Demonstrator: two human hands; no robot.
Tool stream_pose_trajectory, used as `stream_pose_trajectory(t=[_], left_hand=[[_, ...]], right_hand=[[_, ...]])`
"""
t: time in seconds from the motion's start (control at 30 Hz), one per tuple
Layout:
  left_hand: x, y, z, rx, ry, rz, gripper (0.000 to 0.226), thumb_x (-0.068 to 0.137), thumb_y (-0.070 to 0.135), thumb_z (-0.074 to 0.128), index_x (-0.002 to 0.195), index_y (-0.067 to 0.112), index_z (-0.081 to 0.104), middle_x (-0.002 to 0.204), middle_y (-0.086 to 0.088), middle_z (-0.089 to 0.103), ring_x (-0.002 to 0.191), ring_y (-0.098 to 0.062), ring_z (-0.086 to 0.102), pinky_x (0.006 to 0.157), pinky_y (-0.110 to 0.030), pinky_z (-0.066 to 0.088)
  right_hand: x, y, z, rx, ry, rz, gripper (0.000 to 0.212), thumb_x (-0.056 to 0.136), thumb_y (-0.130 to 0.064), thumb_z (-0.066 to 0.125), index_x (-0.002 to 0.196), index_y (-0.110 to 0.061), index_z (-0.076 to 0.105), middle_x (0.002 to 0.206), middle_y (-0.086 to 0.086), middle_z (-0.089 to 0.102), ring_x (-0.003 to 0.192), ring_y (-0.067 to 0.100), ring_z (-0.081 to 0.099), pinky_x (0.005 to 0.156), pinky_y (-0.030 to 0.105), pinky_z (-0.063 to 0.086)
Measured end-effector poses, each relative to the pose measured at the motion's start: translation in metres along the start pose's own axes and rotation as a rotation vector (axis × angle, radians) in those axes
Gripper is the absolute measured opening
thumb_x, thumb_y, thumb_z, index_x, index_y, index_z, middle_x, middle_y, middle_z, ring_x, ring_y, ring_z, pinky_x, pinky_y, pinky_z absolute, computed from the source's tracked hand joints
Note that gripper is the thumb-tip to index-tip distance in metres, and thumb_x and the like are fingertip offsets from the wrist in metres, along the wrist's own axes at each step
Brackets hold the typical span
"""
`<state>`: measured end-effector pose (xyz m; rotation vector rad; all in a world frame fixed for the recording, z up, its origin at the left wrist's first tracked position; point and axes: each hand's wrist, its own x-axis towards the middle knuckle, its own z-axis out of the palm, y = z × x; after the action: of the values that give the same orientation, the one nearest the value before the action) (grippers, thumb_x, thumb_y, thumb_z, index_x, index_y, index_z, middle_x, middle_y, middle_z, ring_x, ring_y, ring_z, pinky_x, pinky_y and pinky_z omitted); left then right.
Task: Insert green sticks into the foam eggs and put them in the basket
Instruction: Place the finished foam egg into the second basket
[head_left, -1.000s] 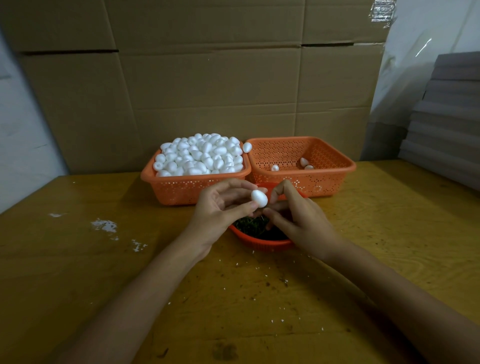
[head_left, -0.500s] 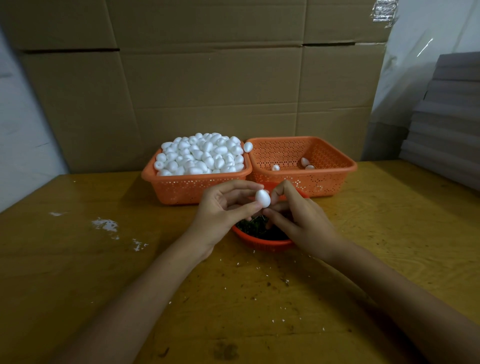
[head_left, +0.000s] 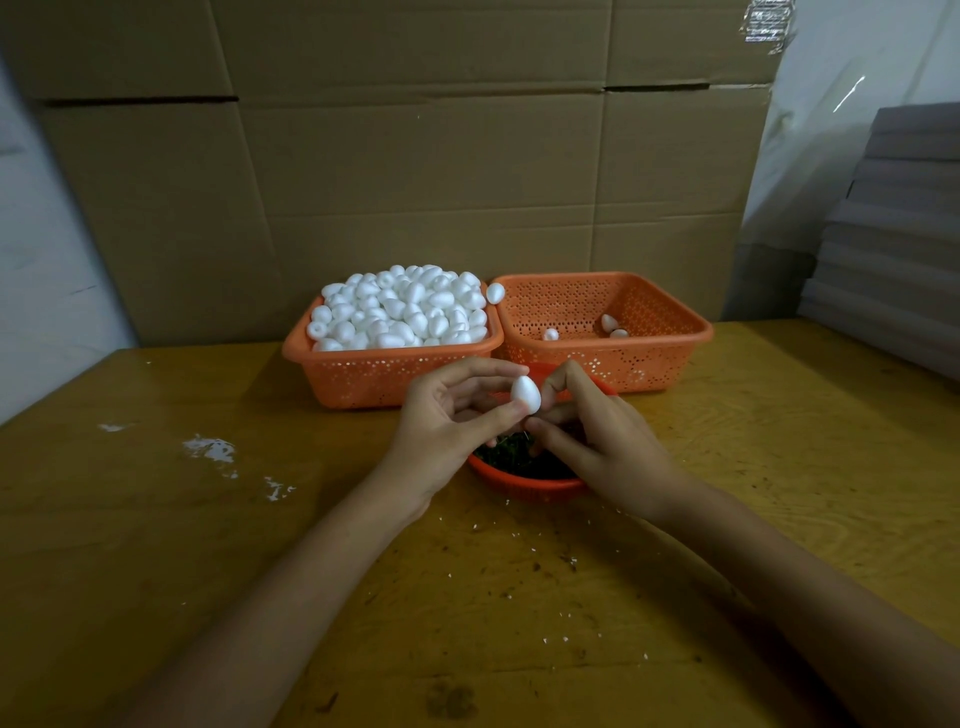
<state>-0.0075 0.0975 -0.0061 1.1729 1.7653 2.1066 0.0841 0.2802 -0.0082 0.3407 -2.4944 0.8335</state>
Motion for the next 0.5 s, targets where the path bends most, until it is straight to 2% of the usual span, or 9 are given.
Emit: stream_pose_trajectory(t=[0.13, 0.2, 0.3, 0.37, 0.5], left_hand=[[-0.0017, -0.0024, 0.0045, 0.068, 0.03, 0.049, 0.029, 0.086, 0.009, 0.084, 0.109, 0.026, 0.078, 0.104, -0.005, 0.08, 0.084, -0.02, 0.075, 0.068, -0.028, 0.054], [-0.0016, -0.0049, 0.0055, 0.107, 0.016, 0.072, 0.028, 0.086, 0.008, 0.084, 0.109, 0.022, 0.078, 0.101, -0.004, 0.08, 0.084, -0.029, 0.075, 0.071, -0.034, 0.053], [-0.0014, -0.0069, 0.0047, 0.125, 0.012, 0.078, 0.03, 0.085, 0.009, 0.085, 0.113, 0.015, 0.077, 0.095, -0.007, 0.08, 0.083, -0.037, 0.075, 0.073, -0.037, 0.054], [-0.0017, -0.0063, 0.0045, 0.133, 0.008, 0.088, 0.033, 0.084, 0.008, 0.086, 0.114, 0.015, 0.076, 0.094, -0.008, 0.08, 0.08, -0.032, 0.076, 0.072, -0.033, 0.056], [-0.0015, -0.003, 0.0044, 0.143, -0.008, 0.11, 0.043, 0.08, 0.004, 0.088, 0.118, 0.018, 0.072, 0.11, 0.0, 0.079, 0.077, -0.013, 0.075, 0.07, -0.021, 0.057]], right_hand=[[-0.0008, -0.0008, -0.0019, 0.023, -0.014, 0.004, 0.018, 0.103, -0.025, 0.061, 0.108, -0.02, 0.044, 0.085, -0.011, 0.076, 0.076, 0.01, 0.073, 0.064, 0.055, 0.055], [-0.0008, 0.0001, -0.0025, 0.04, -0.022, 0.018, 0.019, 0.103, -0.022, 0.062, 0.108, -0.019, 0.044, 0.086, -0.01, 0.077, 0.079, 0.01, 0.074, 0.066, 0.056, 0.056], [0.0, 0.0022, -0.0024, 0.051, -0.028, 0.031, 0.019, 0.103, -0.02, 0.062, 0.109, -0.017, 0.044, 0.088, -0.009, 0.077, 0.081, 0.008, 0.074, 0.068, 0.056, 0.056], [0.0002, 0.003, -0.0022, 0.05, -0.03, 0.027, 0.019, 0.104, -0.02, 0.061, 0.109, -0.018, 0.044, 0.087, -0.01, 0.077, 0.08, 0.009, 0.074, 0.067, 0.056, 0.055], [0.0004, 0.0029, -0.002, 0.037, -0.036, 0.002, 0.019, 0.104, -0.018, 0.06, 0.108, -0.022, 0.042, 0.08, -0.009, 0.074, 0.068, 0.014, 0.069, 0.06, 0.054, 0.052]])
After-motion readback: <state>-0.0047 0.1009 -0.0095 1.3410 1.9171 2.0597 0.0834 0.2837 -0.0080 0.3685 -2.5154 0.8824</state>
